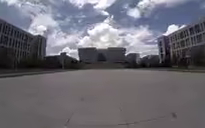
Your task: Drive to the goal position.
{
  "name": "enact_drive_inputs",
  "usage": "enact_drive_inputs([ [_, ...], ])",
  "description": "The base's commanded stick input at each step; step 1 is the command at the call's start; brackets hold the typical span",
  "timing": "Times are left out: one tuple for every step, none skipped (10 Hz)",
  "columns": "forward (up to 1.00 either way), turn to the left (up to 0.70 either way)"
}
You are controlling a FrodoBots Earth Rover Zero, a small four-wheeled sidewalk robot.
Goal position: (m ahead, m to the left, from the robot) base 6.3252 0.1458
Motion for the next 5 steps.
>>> enact_drive_inputs([
  [0.7,0.2],
  [0.7,0.12],
  [0.7,0.0],
  [0.7,0.0],
  [0.7,0.0],
])
